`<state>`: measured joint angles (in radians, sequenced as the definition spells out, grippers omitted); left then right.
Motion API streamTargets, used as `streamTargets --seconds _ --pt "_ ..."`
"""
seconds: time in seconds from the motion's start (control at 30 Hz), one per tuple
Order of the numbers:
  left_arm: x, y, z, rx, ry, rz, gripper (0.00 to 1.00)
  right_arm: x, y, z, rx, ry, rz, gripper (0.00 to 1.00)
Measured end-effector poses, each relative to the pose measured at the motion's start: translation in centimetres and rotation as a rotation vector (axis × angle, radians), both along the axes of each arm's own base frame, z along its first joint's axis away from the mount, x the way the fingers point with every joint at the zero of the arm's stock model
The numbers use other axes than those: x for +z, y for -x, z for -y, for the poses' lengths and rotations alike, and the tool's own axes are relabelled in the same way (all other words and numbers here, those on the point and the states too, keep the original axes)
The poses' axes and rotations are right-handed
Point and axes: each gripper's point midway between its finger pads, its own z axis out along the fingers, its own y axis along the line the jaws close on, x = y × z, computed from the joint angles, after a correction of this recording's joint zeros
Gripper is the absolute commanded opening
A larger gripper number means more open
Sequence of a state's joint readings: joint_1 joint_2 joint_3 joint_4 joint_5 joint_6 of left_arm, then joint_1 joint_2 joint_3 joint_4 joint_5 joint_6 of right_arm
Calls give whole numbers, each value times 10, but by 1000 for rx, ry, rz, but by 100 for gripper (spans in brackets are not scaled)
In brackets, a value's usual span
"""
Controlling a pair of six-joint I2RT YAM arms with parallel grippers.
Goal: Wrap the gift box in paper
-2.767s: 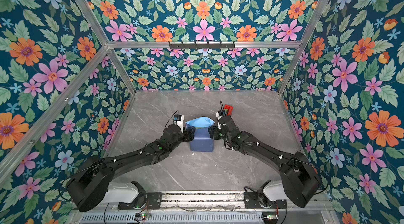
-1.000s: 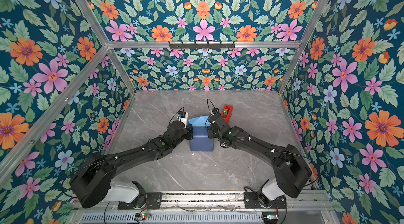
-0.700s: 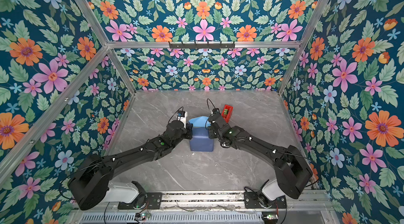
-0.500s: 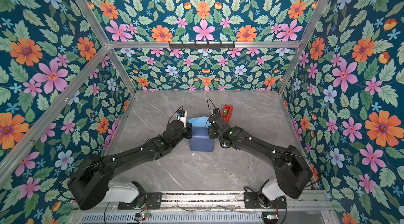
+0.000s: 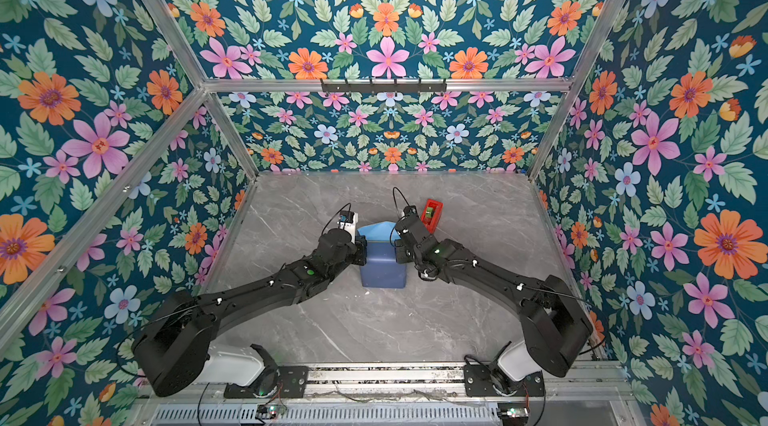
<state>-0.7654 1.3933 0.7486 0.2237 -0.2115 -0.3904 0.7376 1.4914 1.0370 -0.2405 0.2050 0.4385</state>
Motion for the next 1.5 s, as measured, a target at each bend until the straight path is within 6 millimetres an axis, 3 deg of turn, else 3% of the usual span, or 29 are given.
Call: streamTargets --seconds 0.17,0.37,0.5,0.8,1.03,1.1,1.33,1.5 --pt "0 0 0 0 0 -1 0 11 -2 -2 -1 -14 15 20" --pt "0 0 0 0 -1 -1 0 14 -4 -3 0 -18 21 5" --pt "0 0 0 0 -1 -1 0 11 -4 -3 0 -13 15 4" --pt "-1 0 -1 0 -2 -2 0 24 3 -1 12 -40 26 39" --pt "-2 1 -1 0 1 0 0 8 12 0 24 -45 -19 43" --pt "-1 1 -1 0 1 1 4 1 13 -1 24 -44 -39 40" --pt "0 5 1 -18 21 -2 41 -5 9 -2 9 -44 -29 36" --pt "-6 6 8 -39 49 -22 49 -4 7 -3 9 -52 -20 35"
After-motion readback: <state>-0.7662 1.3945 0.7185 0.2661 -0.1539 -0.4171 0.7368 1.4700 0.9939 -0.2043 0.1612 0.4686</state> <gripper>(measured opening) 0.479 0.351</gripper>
